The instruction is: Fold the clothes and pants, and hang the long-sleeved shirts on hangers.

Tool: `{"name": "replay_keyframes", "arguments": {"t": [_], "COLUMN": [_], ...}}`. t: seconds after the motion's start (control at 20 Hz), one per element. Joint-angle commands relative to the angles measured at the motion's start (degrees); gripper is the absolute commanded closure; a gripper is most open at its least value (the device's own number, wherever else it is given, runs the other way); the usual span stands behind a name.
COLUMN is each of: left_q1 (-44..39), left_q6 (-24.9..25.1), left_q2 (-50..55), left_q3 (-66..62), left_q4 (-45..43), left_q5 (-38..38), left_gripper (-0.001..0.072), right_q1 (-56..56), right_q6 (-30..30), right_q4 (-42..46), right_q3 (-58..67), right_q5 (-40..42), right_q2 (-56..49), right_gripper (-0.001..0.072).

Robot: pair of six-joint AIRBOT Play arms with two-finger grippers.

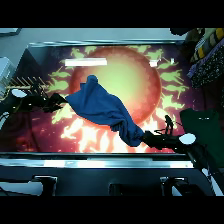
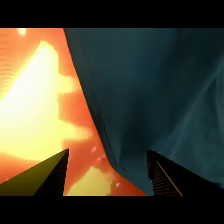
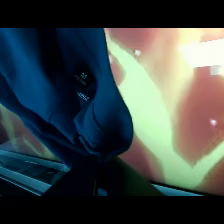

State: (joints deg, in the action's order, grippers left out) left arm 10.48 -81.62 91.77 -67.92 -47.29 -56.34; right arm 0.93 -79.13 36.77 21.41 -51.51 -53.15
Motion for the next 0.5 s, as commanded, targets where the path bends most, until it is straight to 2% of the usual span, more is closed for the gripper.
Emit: {"name": "replay_keyframes", "arguments": {"t": [0.0, 0.4, 0.45], "left_q1": [0.00, -2.71, -3.02], "left_q6": [4.96, 4.07, 4.09], "left_q2": [5.42, 10.82, 10.82], "left_q3": [-0.22, -3.37, -3.37], "left_q4": [3.89, 4.94, 5.40], "left_q5": [3.06, 6.34, 6.80], "left_gripper": [0.0170, 0.0175, 0.0200], "right_q1": [0.04, 0.04, 0.04], "right_q6": [-1.09, -3.87, -4.09], "right_q4": [-0.39, -0.33, -0.28], "right_q3": [0.07, 0.07, 0.07], "right_q5": [-1.31, -1.53, -1.53], "right_q2": [2.32, 8.41, 8.96], "right_gripper": [0.0681, 0.0682, 0.0682]}}
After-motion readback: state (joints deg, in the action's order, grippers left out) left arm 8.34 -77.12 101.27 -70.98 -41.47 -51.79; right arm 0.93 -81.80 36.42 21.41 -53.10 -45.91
